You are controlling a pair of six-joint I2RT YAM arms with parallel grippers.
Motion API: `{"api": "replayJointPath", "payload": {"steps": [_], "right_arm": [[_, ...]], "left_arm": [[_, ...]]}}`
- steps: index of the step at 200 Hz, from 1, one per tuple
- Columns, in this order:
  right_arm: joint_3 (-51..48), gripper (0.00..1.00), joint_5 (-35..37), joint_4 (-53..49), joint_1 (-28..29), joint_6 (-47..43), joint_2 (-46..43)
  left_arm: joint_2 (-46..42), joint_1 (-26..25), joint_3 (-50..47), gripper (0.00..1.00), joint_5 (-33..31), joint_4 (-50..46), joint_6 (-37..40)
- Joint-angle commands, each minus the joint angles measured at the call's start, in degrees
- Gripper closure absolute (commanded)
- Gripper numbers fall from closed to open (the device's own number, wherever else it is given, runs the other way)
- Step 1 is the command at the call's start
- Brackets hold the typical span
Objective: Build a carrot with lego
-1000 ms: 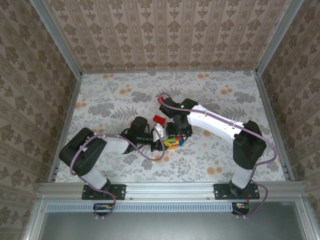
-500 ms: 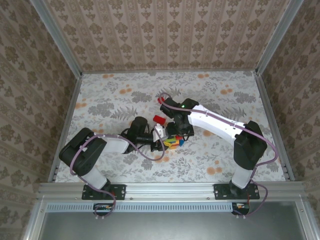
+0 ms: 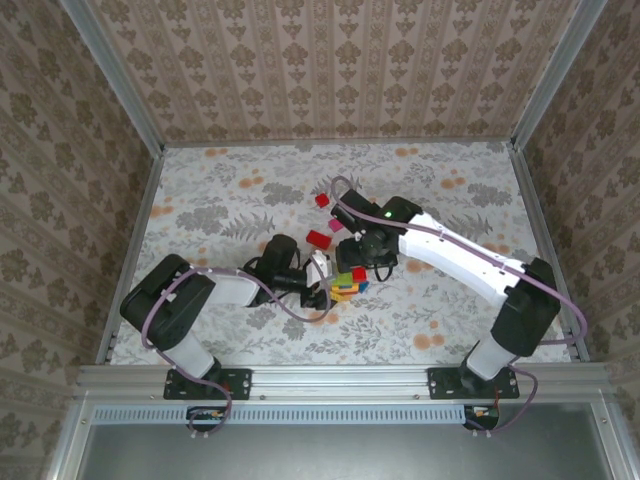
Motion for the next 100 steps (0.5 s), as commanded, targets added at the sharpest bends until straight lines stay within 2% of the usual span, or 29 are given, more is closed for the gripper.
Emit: {"api": "replayJointPath", "payload": {"steps": [1,18,35,100], "right_arm": [[-1.8,0.25,0.1,0.9,0.5,-1.1,-3.1],[-3.2,0.26,0.2,0.2,0.5,-1.0,-4.7],[-5.6,0.27,-0.3,-0.8,0.5,-0.7,-6.2],[-18.0,0.27,-2.1,4.3,0.4,1.8,-11.3]], "left_arm": [[0.2,-0.4,0.1,0.34,1.4,-2.1,0.5],[0.2,-0.3,0.2,0.24,1.1,-1.9,0.2],[0.3,0.0,0.0,0.0,0.2,-0.8,-0.7],[-0.7,4.0,-1.4,0.0,1.5,6.1,-4.6]]}}
